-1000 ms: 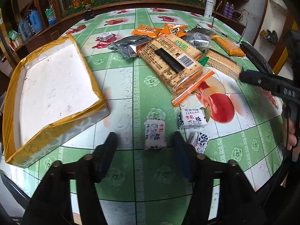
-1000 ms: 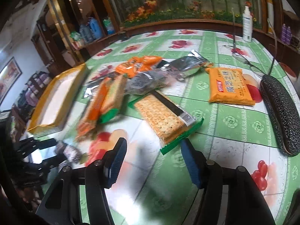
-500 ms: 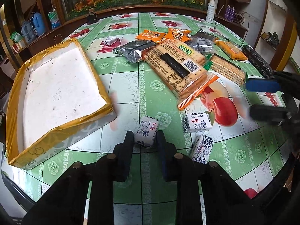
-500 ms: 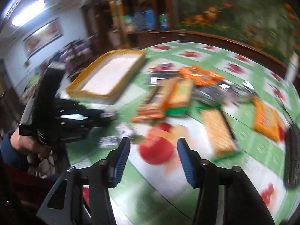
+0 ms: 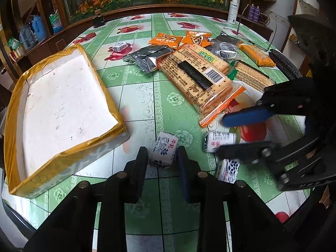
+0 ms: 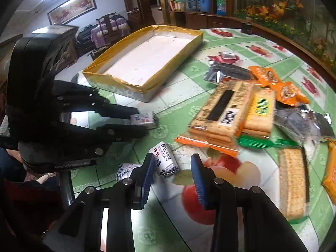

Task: Organize snacks
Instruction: 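Grasp a white-and-blue nougat candy with the left gripper while the right gripper grasps another, then carry both candies into the yellow-rimmed tray and open both grippers, then grasp the green-ended saltine cracker pack with the right gripper while the left grasps a nougat candy, then carry the cracker pack and the candy over the yellow-rimmed tray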

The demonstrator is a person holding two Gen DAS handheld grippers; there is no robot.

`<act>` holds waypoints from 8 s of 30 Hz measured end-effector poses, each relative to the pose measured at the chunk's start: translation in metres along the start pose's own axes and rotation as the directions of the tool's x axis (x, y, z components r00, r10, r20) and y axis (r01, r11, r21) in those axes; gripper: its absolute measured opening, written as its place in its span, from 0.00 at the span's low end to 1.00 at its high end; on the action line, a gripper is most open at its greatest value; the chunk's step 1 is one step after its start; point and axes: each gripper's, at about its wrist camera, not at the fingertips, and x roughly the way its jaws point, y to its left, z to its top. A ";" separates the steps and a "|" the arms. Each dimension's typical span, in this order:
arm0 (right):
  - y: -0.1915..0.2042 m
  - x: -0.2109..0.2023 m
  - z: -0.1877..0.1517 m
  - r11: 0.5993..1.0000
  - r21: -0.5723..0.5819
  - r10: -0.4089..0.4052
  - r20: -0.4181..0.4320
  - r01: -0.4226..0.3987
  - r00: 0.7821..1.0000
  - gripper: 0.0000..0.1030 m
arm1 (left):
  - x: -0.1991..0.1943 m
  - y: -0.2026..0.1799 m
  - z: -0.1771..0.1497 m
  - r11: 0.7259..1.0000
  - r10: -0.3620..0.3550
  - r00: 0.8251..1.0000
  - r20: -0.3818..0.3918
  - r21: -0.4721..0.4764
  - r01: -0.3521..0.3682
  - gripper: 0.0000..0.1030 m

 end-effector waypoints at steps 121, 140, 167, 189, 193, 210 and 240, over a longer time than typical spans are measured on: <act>0.034 0.020 0.087 0.957 0.289 -0.081 0.267 0.000 0.960 0.38 | -0.059 0.123 -0.045 0.893 0.279 0.912 0.301 -0.430 -0.132 0.73; -0.061 -0.067 -0.004 0.881 0.473 -0.202 0.336 0.021 0.920 0.40 | -0.074 0.047 -0.029 0.971 -0.015 0.946 0.325 -0.219 0.091 0.73; -0.130 -0.071 -0.055 0.768 0.592 -0.374 0.107 0.243 0.921 0.67 | -0.021 -0.037 -0.030 0.996 -0.079 0.994 0.075 0.036 0.077 0.16; -0.110 -0.056 -0.055 0.803 0.523 -0.359 0.040 0.286 0.933 0.47 | -0.025 -0.017 -0.038 0.997 -0.076 0.993 0.091 -0.015 0.078 0.16; -0.113 -0.074 -0.056 0.794 0.577 -0.326 0.136 0.193 0.936 0.47 | -0.028 -0.012 -0.035 0.991 -0.120 0.986 0.117 -0.049 0.127 0.15; -0.085 -0.102 -0.039 0.856 0.516 -0.241 0.383 0.009 0.892 0.47 | -0.066 0.026 -0.023 0.981 -0.093 0.963 0.253 -0.145 0.132 0.15; -0.020 0.037 0.172 0.916 0.387 0.034 0.191 -0.107 0.981 0.46 | -0.034 0.210 0.071 0.903 0.129 0.976 0.176 -0.427 -0.042 0.16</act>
